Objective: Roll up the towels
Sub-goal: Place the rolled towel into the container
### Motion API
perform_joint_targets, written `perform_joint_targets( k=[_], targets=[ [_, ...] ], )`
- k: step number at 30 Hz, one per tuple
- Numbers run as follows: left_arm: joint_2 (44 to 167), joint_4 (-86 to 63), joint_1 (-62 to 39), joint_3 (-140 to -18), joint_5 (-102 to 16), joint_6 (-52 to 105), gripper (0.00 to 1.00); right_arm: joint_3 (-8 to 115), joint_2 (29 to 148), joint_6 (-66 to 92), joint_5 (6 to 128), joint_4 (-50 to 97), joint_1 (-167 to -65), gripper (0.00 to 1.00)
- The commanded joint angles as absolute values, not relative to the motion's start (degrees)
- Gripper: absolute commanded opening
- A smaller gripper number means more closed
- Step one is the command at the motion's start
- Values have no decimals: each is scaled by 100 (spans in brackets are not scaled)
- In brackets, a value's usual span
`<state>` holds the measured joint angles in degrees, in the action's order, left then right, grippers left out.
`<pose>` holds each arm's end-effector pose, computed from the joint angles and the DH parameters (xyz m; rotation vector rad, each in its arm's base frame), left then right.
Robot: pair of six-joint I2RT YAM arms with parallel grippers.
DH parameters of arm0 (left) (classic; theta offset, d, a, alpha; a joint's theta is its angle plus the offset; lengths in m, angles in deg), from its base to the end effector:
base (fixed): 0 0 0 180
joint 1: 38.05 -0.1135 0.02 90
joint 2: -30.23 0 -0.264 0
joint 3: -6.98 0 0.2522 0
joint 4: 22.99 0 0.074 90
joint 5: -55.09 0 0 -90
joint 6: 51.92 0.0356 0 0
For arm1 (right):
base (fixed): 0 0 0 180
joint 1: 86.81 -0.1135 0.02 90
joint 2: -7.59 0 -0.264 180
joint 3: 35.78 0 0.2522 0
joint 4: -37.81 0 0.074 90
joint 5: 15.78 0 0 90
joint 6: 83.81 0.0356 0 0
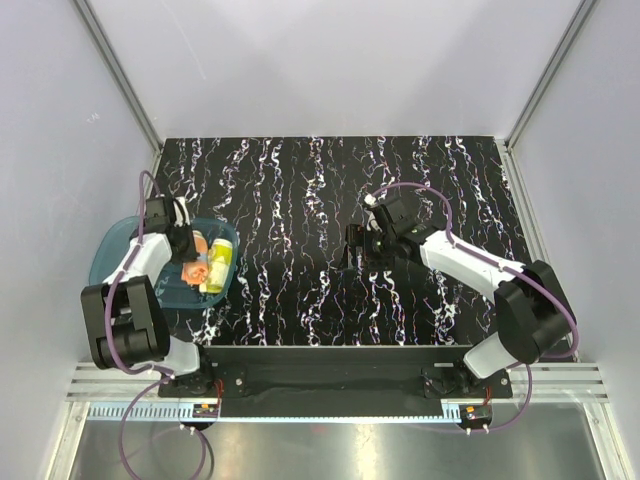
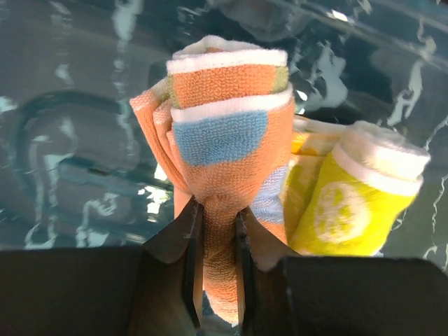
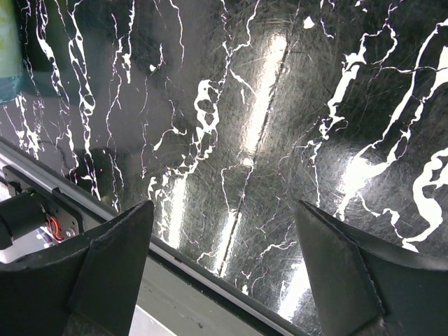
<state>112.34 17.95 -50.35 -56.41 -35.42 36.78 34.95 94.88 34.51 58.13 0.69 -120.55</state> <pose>0.2717 0.0589 0.1995 -0.3063 2.5951 0.0563 0.2551 0.1822 0.2181 -0.2467 2.6271 0.7649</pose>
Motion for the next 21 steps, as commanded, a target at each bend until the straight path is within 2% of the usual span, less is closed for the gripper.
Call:
perform_joint_targets(
  k=[1, 6, 11, 12, 13, 16, 18, 21],
  targets=[
    [11241, 1319, -5071, -5477, -4202, 4098, 0, 3502, 9276, 3352, 5700, 313, -12047, 89],
    [11740, 1327, -5071, -5512, -5133, 4116, 0, 3458, 9241, 3361, 5664, 348, -12047, 89],
    [11891, 1713, -5080, -5758, -4801, 4204, 0, 3362, 9109, 3291, 5752, 295, -12047, 89],
    [11813, 1749, -5080, -5767, -4609, 4221, 2, 3361, 9118, 3291, 5744, 287, -12047, 89],
    [11760, 1758, -5071, -5750, -4529, 4247, 19, 3353, 9109, 3291, 5744, 269, -12047, 89],
    [11505, 1705, -5071, -5635, -4230, 4265, 41, 3353, 9100, 3335, 5735, 287, -12047, 89],
    [11364, 1688, -5071, -5583, -4107, 4248, 47, 3361, 9100, 3352, 5726, 295, -12047, 89],
    [11215, 1697, -5071, -5565, -3940, 4204, 49, 3388, 9100, 3379, 5691, 295, -12047, 89]
  ],
)
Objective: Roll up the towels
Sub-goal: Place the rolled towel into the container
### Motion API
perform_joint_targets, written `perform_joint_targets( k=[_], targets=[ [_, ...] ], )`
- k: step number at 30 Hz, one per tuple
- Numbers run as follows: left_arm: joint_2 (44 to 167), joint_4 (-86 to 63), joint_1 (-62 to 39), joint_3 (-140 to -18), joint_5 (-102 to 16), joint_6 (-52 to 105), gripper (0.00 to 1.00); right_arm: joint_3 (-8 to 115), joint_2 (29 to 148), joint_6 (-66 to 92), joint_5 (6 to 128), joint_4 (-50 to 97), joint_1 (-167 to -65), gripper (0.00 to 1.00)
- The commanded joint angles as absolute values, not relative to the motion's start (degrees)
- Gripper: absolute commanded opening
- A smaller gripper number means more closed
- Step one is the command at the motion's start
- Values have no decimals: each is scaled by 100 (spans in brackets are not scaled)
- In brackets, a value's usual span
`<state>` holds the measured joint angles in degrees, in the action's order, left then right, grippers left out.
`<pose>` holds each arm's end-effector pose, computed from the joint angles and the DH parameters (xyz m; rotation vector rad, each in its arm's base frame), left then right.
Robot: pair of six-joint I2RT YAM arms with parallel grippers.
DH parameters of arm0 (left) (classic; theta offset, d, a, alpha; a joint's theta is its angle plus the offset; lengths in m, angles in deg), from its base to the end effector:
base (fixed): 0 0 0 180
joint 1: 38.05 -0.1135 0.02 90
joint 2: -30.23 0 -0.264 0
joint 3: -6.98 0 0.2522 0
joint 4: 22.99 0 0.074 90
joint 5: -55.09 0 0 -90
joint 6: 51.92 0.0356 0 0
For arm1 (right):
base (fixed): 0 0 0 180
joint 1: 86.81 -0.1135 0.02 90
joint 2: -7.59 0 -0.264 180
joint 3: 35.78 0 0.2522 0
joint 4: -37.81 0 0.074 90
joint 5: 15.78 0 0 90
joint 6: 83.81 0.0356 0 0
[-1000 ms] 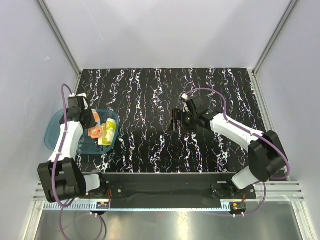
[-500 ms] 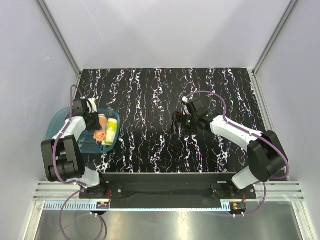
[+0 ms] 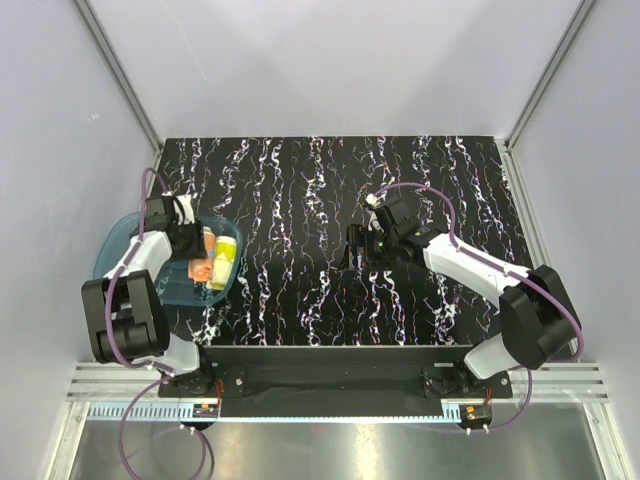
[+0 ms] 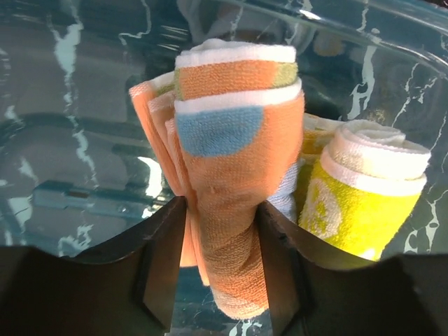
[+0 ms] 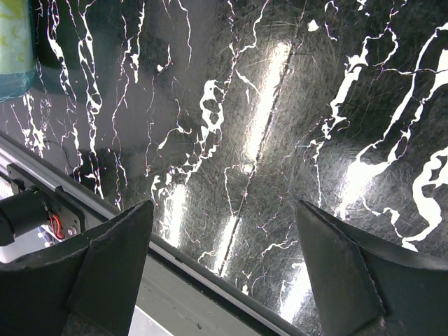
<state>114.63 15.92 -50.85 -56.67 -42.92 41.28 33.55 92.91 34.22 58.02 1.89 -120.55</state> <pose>0.2793 0.0584 0.1926 -0.1682 2.5924 -0.0821 0.2503 0.1791 0.2220 -0.2574 2.5940 0.7794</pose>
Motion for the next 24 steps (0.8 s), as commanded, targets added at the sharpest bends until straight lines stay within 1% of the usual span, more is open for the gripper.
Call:
perform_joint_targets(
  k=[1, 7, 8, 9, 12, 13, 15, 16, 17, 18, 20, 21, 24],
  targets=[
    [11154, 1697, -5071, -5574, -3913, 4177, 50, 3388, 9118, 3387, 5691, 278, -12047, 89],
    [10381, 1627, -5071, -5565, -3509, 4063, 58, 3432, 9144, 3361, 5752, 199, -12047, 89],
    [10110, 1583, -5071, -5556, -3317, 4028, 63, 3475, 9179, 3361, 5779, 164, -12047, 89],
    [9968, 1548, -5071, -5539, -3185, 3993, 71, 3493, 9188, 3352, 5796, 146, -12047, 89],
    [9449, 1468, -5080, -5521, -3061, 4010, 77, 3581, 9188, 3326, 5875, 32, -12047, 89],
    [9326, 1459, -5071, -5521, -3043, 4028, 81, 3642, 9162, 3300, 5910, -64, -12047, 89],
    [8931, 1416, -5071, -5504, -3016, 4019, 83, 3713, 9109, 3265, 5998, -187, -12047, 90],
    [8781, 1372, -5071, -5469, -3034, 3941, 88, 3765, 9048, 3212, 6033, -284, -12047, 90],
    [8449, 1223, -5071, -5355, -3138, 3888, 91, 3783, 8995, 3186, 6051, -311, -12047, 90],
    [8263, 1091, -5071, -5250, -3253, 3835, 98, 3783, 8925, 3159, 6069, -311, -12047, 90],
    [7720, 626, -5062, -5047, -3455, 3617, 99, 3766, 8740, 3133, 6165, -303, -12047, 90],
    [7542, 476, -5062, -4838, -3699, 3536, 99, 3757, 8688, 3133, 6200, -285, -12047, 90],
    [7128, -8, -5062, -4529, -3948, 3115, 99, 3713, 8529, 3211, 6324, -171, -12039, 90]
  ],
)
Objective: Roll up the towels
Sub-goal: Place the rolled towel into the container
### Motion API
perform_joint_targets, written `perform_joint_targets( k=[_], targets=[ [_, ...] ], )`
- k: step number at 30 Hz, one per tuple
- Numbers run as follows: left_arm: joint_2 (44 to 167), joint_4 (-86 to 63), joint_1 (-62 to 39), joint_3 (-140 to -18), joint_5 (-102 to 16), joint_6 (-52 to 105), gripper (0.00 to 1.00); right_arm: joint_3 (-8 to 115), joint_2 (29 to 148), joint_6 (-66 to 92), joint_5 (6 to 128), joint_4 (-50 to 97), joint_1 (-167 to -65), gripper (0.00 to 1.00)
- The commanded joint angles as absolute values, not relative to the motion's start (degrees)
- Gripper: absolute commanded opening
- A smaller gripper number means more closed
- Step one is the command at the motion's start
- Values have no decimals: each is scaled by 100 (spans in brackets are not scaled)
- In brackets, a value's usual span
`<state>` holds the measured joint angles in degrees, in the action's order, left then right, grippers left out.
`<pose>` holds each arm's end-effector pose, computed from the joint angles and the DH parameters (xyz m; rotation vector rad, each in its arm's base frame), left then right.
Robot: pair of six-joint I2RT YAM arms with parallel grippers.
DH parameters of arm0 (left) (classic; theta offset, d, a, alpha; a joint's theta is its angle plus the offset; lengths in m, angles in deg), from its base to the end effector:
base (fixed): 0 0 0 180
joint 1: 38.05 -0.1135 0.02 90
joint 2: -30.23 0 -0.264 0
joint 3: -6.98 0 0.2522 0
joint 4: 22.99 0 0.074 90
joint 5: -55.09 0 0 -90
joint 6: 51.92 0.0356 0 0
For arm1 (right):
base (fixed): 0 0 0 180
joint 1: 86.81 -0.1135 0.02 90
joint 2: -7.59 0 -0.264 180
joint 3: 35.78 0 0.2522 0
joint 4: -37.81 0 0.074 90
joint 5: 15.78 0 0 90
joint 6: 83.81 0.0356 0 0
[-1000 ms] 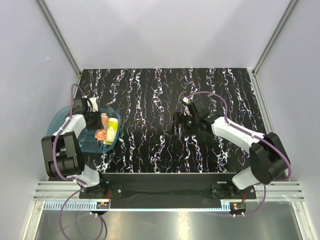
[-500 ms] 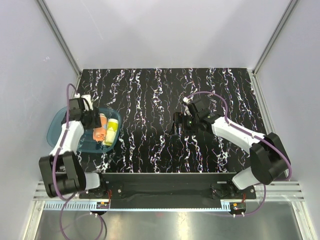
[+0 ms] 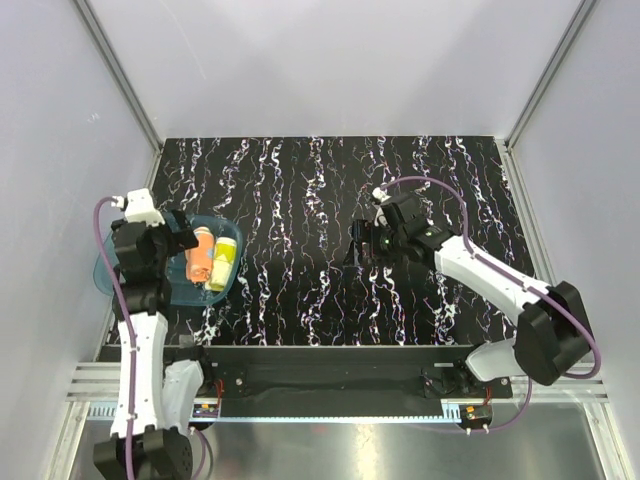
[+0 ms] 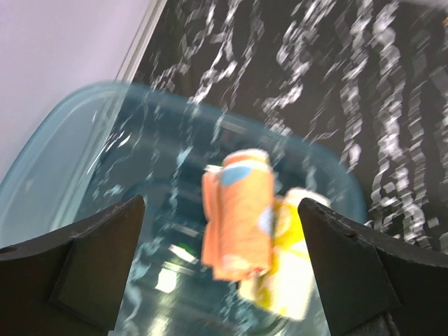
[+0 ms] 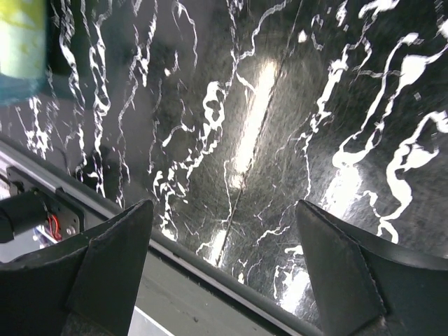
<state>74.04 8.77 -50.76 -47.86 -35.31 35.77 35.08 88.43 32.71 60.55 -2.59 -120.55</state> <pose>0.1752 0.0393 0.3057 -0.2482 1.9183 0.1144 0.2411 0.1712 0.2468 -0.2719 2.5514 0.7293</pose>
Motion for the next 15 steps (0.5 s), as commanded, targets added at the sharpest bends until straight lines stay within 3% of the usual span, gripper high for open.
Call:
perform_joint_targets(
  k=[1, 5, 10, 15],
  targets=[
    [7075, -122, -5062, -4458, -3904, 2827, 99, 3678, 8468, 3229, 6315, -49, -12047, 90],
    [6470, -393, -5062, -3897, -2738, 1718, 99, 3590, 8257, 3343, 6131, 268, -12056, 94],
    [5258, -2123, -5062, -2228, -2525, 1084, 99, 3432, 7809, 3300, 6104, 445, -12065, 99],
    [4589, -2486, -5053, -1585, -2059, 619, 99, 3187, 7405, 3238, 6306, 427, -12065, 100]
  ],
)
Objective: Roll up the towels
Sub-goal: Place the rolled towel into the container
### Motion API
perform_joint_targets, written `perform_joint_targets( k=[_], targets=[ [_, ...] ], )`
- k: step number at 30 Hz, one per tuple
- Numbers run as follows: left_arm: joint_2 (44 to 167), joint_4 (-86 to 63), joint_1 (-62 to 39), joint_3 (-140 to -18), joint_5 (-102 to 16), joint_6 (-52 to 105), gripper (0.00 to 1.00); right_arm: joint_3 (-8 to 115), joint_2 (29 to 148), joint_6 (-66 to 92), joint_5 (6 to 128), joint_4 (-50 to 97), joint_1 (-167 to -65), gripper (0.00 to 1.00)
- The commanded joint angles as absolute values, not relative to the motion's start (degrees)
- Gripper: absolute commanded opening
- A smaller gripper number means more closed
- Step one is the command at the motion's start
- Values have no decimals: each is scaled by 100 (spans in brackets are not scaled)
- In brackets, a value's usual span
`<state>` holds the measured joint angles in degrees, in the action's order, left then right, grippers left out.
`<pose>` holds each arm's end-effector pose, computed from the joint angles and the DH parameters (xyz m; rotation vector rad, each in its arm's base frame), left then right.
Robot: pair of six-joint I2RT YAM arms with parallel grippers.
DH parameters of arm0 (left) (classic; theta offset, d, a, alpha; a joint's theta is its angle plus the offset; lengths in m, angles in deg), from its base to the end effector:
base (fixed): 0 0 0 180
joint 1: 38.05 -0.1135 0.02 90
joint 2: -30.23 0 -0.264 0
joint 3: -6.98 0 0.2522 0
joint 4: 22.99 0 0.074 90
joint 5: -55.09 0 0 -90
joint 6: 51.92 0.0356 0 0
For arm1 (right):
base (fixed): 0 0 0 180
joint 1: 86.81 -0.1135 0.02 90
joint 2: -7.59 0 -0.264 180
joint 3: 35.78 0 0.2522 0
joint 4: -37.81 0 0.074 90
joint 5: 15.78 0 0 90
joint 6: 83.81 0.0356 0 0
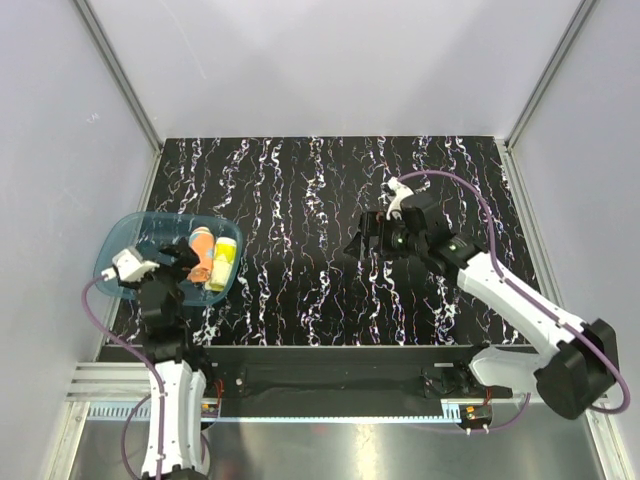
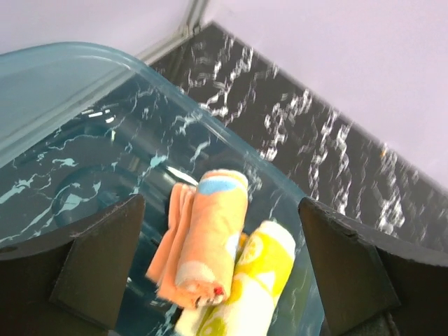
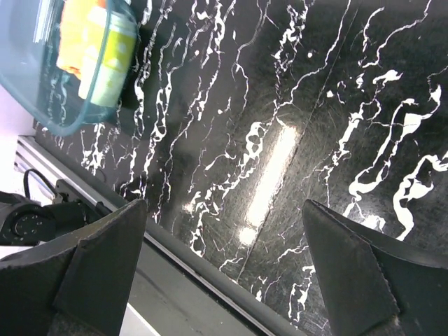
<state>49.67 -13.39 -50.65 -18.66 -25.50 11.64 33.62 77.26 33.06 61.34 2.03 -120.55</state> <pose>0.1263 0.0342 0.2221 -0.6616 1.4892 -0.0517 0.2188 0.1557 0.2959 -0.2705 2.2944 0.8171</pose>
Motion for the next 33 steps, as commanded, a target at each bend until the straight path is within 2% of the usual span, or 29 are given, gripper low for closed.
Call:
perform_joint_targets(
  k=[1, 5, 8, 12, 15, 16, 19, 23, 25, 30, 33],
  targets=[
    [4318, -2879, -5053, -1436, -2067, 574, 99, 3125, 7186, 3238, 6324, 453, -12056, 100],
    [4034, -3374, -5053, -1179, -2513, 608, 99, 2992, 6737, 3186, 6376, 357, -12065, 100],
    [3955, -3191, -5053, -1380, -2874, 775, 99, 3045, 6455, 3080, 6455, 15, -12065, 100],
    [3858, -2103, -5027, -2135, -3455, 1310, 99, 3106, 6043, 3010, 6561, -468, -12065, 100],
    [3902, -744, -5009, -2882, -3763, 1643, 99, 3150, 5708, 3027, 6631, -741, -12065, 100],
    [4015, -425, -5001, -3432, -3772, 1846, 99, 3177, 5586, 3053, 6657, -803, -12047, 100],
    [4200, 482, -5001, -4060, -3536, 2585, 99, 3440, 5497, 3255, 6527, -1031, -12065, 100],
    [4184, 1063, -4063, -4378, -1670, 2745, 99, 3827, 5506, 3186, 6262, -1365, -12056, 100],
    [4044, 1406, -3990, -4466, -1234, 2429, 99, 3959, 5383, 3010, 6358, -1699, -12056, 100],
    [4042, 1302, -3701, -4178, -1056, 2612, 99, 3933, 4691, 2807, 7060, -2472, -12056, 100],
    [4191, 1082, -3603, -4027, -1416, 2657, 99, 3723, 4111, 2982, 7115, -2474, -12056, 100]
  ],
)
